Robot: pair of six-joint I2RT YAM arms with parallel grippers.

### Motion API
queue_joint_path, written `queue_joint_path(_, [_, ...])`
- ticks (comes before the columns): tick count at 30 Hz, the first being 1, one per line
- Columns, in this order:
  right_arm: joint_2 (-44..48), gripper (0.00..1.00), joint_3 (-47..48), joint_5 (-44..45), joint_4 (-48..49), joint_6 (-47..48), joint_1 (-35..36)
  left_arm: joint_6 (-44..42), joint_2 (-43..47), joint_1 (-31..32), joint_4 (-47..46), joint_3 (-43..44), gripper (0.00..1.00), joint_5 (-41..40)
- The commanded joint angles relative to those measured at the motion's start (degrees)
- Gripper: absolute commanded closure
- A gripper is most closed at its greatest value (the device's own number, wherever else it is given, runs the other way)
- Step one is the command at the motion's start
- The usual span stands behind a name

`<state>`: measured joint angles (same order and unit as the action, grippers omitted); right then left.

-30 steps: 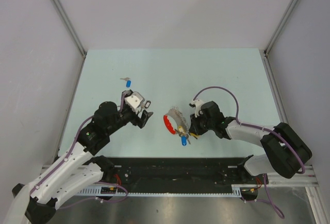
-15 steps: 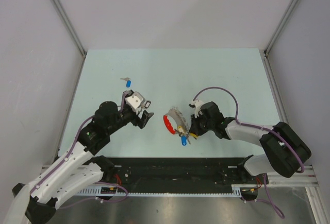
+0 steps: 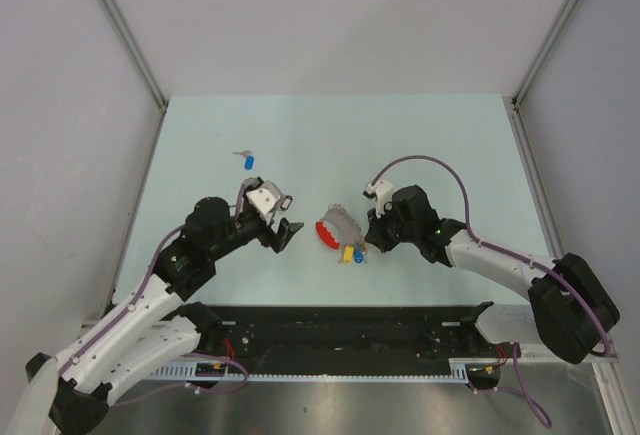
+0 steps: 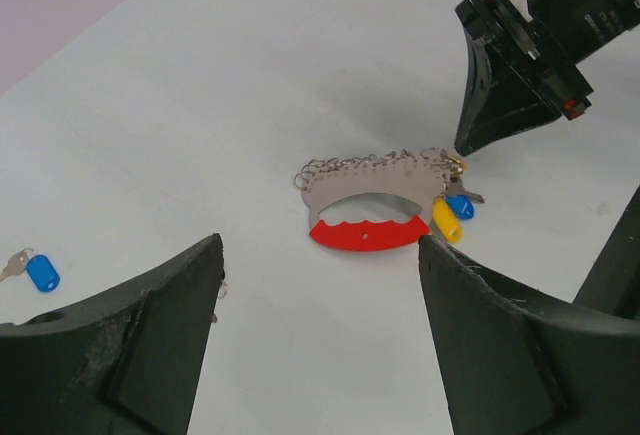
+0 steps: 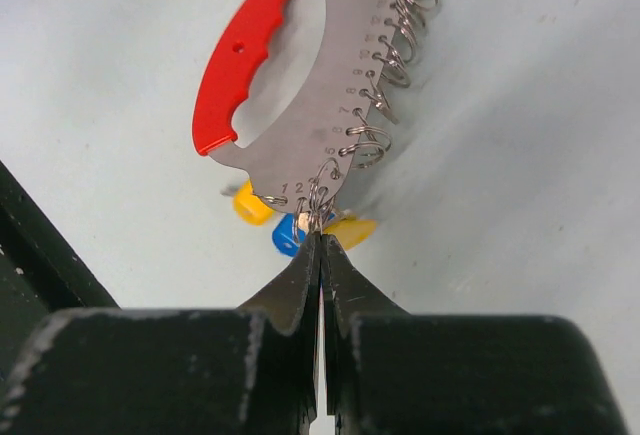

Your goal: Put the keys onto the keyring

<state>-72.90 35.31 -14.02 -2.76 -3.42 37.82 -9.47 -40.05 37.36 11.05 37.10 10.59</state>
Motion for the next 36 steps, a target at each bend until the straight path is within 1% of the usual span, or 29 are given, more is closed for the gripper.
queue_joint_path(1, [1.71, 1.0, 3.98, 0.66, -1.36, 5.35, 0.5, 0.16, -1.6, -0.01, -4.98, -0.98, 0.17, 4.44])
queue_joint_path(9, [3.64, 1.0, 5.47, -2.32, -1.54, 11.59, 1.64, -1.33, -8.19, -0.01, -10.78, 0.68, 0.2, 8.57])
queue_joint_path(10, [4.17, 1.0, 5.65, -2.41, -1.72, 12.12, 1.73, -1.86, -10.29, -0.01, -10.78, 0.95, 0.21, 9.96])
queue_joint_path(12, [4.7, 1.0, 5.65, -2.68, -2.07, 13.17, 1.82, -4.49, -12.76, -0.1, -13.15, 2.09, 0.22, 11.55])
queue_joint_path(13, [4.96, 1.0, 5.73, -2.94, -1.98, 13.52, 1.82, -5.8, -15.73, -0.01, -13.33, 2.71, 0.22, 12.6])
queue_joint_path(15, [5.23, 1.0, 5.65, -3.99, -1.72, 14.49, 1.82, -9.94, -18.64, -0.1, -14.03, 4.02, 0.22, 15.33])
queue_joint_path(20, [5.67, 1.0, 5.65, -8.03, -1.19, 17.04, 1.99, -19.86, -25.15, -0.19, -20.71, 3.15, 0.22, 22.35])
queue_joint_path(22, [5.93, 1.0, 5.74, -9.18, -0.75, 18.18, 1.99, -20.41, -27.08, -0.54, -22.99, 2.98, 0.24, 24.21])
queue_joint_path(24, [6.1, 1.0, 5.65, -10.06, -0.49, 18.8, 1.99, -20.67, -30.15, -0.71, -23.53, 4.72, 0.25, 26.57])
queue_joint_path(27, [6.46, 1.0, 5.65, -10.5, -0.49, 19.15, 1.99, -22.25, -33.93, -0.71, -22.57, 7.1, 0.33, 29.47])
queue_joint_path(28, [6.46, 1.0, 5.65, -10.59, -0.57, 19.33, 1.99, -23.56, -34.73, -0.71, -21.95, 7.63, 0.4, 29.66])
queue_joint_path(30, [6.72, 1.0, 5.74, -11.02, -0.75, 19.33, 1.99, -25.23, -37.45, -0.71, -19.85, 9.03, 0.45, 30.8])
queue_joint_path(32, [6.72, 1.0, 5.74, -11.2, -0.84, 19.42, 2.08, -27.08, -38.78, -0.71, -19.75, 8.78, 0.45, 31.42])
queue_joint_path(35, [6.28, 1.0, 5.65, -10.94, -1.1, 19.42, 2.08, -27.44, -40.54, -0.71, -20.36, 8.25, 0.46, 32.47])
queue_joint_path(36, [6.28, 1.0, 5.65, -10.77, -1.19, 19.33, 2.08, -27.27, -40.98, -0.63, -20.28, 8.25, 0.49, 33.43])
